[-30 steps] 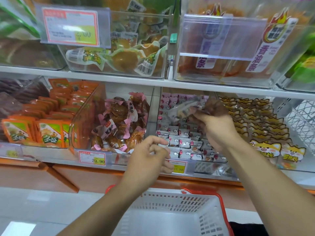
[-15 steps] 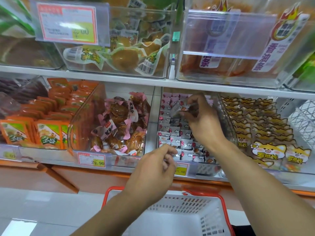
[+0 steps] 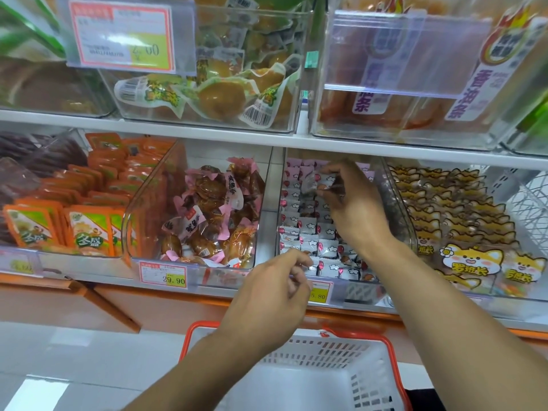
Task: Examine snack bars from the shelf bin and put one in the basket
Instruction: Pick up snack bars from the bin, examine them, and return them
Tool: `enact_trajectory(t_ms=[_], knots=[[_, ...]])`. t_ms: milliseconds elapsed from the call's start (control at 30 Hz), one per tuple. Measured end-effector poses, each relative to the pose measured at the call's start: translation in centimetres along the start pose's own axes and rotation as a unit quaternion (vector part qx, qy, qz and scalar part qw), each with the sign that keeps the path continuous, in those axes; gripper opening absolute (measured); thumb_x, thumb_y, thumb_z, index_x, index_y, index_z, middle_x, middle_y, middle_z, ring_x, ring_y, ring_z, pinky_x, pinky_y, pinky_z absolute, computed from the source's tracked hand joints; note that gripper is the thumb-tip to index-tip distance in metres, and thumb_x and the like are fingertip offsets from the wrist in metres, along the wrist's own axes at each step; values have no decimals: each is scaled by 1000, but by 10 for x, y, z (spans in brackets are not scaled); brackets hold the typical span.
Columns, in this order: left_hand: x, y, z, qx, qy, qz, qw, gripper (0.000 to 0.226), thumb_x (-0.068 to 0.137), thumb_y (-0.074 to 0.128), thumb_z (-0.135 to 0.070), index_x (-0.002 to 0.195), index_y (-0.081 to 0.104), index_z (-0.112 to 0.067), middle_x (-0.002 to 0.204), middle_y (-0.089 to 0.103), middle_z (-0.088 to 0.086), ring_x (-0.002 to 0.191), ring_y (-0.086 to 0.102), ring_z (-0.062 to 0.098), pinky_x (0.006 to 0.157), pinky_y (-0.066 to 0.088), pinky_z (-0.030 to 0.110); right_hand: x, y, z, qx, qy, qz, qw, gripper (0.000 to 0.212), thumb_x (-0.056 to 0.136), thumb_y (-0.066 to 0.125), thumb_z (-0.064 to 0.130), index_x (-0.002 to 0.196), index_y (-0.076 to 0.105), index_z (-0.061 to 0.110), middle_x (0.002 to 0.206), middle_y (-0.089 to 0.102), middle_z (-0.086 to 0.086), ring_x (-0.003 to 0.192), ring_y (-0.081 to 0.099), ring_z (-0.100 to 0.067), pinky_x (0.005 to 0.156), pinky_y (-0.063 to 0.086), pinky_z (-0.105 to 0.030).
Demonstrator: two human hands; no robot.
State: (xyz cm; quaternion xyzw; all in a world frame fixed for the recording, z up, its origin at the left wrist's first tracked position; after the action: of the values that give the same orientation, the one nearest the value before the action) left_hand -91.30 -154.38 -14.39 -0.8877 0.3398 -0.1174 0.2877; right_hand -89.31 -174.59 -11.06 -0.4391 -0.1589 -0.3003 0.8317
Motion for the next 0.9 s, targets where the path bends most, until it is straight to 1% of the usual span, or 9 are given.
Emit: enact_trajectory(t_ms=[100, 200, 333, 467, 600, 733, 800, 867, 900], knots=[[0, 0, -1, 9, 1, -1, 1000, 25, 98, 58, -25, 119, 58, -37, 79, 64, -11, 75, 61, 0, 60, 48, 12, -2, 0, 0, -36, -26, 35, 998, 36, 91, 72, 13, 114, 53, 33, 111, 62, 15, 82, 58, 11, 73, 57, -31], [0, 0, -2, 10, 1, -1, 1000, 25, 98, 58, -25, 119, 58, -37, 79, 64, -11, 75, 61, 0, 59, 48, 13, -1, -2, 1, -37, -35, 63, 997, 33, 90, 73, 17, 111, 53, 34, 110, 63, 14, 91, 61, -8, 78, 57, -40], [1, 0, -2, 11, 0, 0, 1000, 25, 97, 59, -23, 118, 58, -37, 78, 64, -11, 74, 61, 2, 60, 48, 13, 2, -2, 0, -22, -17, 95, 995, 31, 91, 73, 26, 111, 52, 38, 98, 54, 21, 91, 61, -7, 82, 56, -38], [1, 0, -2, 14, 1, -1, 1000, 25, 97, 60, -23, 118, 58, -37, 80, 63, -12, 77, 61, -1, 59, 47, 11, 6, 0, -1, -15, -2, 104, 994, 29, 92, 72, 28, 112, 53, 36, 99, 56, 19, 92, 60, -7, 83, 56, -38], [1, 0, -1, 14, 1, -2, 1000, 25, 97, 59, -23, 118, 58, -37, 80, 63, -14, 78, 60, -3, 60, 48, 12, 5, 1, 2, 6, 6, 107, 994, 28, 90, 73, 27, 107, 53, 38, 93, 53, 28, 87, 57, 6, 79, 54, -32], [1, 0, -1, 18, 7, -6, 1000, 25, 97, 60, -25, 117, 58, -38, 77, 62, -15, 79, 60, -5, 61, 46, 11, 6, 3, 2, 9, 29, 126, 992, 34, 88, 76, 17, 102, 54, 39, 105, 63, 20, 95, 63, -2, 85, 58, -34], [1, 0, -1, 17, 4, -7, 1000, 26, 96, 61, -24, 117, 58, -39, 78, 63, -15, 80, 59, -6, 61, 47, 11, 6, 2, 1, 22, 45, 125, 991, 36, 86, 78, 23, 99, 51, 44, 104, 63, 20, 93, 63, 2, 83, 57, -26], [1, 0, 0, 17, 2, -6, 1000, 26, 96, 62, -25, 118, 58, -39, 80, 62, -15, 82, 59, -6, 62, 48, 11, 6, 0, 2, 35, 52, 116, 991, 38, 84, 80, 34, 100, 48, 47, 98, 62, 21, 85, 62, 5, 73, 52, -16], [1, 0, 0, 18, 3, -6, 1000, 26, 96, 62, -25, 118, 58, -39, 81, 62, -16, 82, 59, -7, 62, 48, 11, 6, -1, 2, 42, 58, 111, 991, 39, 84, 80, 37, 102, 47, 47, 94, 62, 20, 82, 62, 4, 69, 50, -16]])
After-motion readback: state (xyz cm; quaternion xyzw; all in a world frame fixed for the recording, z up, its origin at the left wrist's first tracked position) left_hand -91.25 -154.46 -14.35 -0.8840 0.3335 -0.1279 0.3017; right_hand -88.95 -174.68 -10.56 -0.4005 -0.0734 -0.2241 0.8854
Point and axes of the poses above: each hand's wrist, its own x-axis towards the middle knuckle, its own y-axis out of the palm, z = x × y, the point moved 4 cm from there along x, towards the middle knuckle
